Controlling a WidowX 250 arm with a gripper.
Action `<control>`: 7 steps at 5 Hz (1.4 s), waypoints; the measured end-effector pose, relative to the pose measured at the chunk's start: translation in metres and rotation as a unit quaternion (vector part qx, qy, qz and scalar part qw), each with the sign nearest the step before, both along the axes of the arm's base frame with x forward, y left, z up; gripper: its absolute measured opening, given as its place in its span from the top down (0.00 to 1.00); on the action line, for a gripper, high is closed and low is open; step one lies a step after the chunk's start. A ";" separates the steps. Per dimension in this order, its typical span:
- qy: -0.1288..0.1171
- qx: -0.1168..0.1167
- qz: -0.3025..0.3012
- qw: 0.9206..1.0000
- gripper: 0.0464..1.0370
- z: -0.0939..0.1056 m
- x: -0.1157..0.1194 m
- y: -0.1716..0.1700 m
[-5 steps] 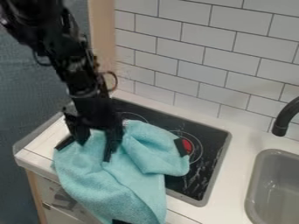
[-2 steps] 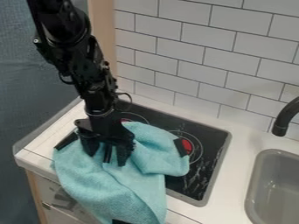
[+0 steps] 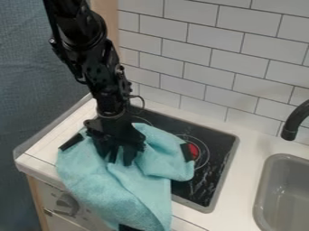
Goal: Unfold the cloth from top left to bottom right
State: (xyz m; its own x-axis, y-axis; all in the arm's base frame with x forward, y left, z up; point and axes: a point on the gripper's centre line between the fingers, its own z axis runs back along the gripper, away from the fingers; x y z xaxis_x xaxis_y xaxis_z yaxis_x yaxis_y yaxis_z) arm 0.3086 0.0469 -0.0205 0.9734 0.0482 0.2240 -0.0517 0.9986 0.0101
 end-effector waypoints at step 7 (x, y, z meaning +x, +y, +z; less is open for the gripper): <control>0.014 -0.061 -0.011 0.998 0.99 0.046 -0.010 -0.021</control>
State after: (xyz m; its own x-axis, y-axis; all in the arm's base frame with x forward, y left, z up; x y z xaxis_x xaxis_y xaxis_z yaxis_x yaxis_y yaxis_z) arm 0.2989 0.0261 0.0257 0.9804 0.0520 0.1899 -0.0313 0.9934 -0.1103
